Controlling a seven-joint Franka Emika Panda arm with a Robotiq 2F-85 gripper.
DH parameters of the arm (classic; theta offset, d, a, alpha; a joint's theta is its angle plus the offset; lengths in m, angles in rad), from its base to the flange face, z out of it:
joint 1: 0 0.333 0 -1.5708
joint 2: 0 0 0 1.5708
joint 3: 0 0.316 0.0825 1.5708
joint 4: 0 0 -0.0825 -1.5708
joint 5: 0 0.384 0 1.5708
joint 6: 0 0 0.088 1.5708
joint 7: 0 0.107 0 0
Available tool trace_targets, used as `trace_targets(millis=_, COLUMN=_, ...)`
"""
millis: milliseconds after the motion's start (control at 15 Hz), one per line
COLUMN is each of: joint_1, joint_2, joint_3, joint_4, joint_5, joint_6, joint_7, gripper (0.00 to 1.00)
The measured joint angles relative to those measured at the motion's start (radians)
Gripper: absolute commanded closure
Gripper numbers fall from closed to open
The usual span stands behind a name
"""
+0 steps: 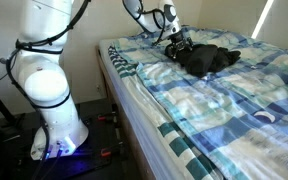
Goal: Fold the black dress in half
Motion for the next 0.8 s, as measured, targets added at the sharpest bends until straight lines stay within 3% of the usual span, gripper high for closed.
trace_targets(millis=800, joint_1=-0.053, joint_2=-0.065, joint_3=-0.012, joint_4=-0.127, joint_5=-0.076, joint_6=0.189, joint_7=-0.022, gripper=0.00)
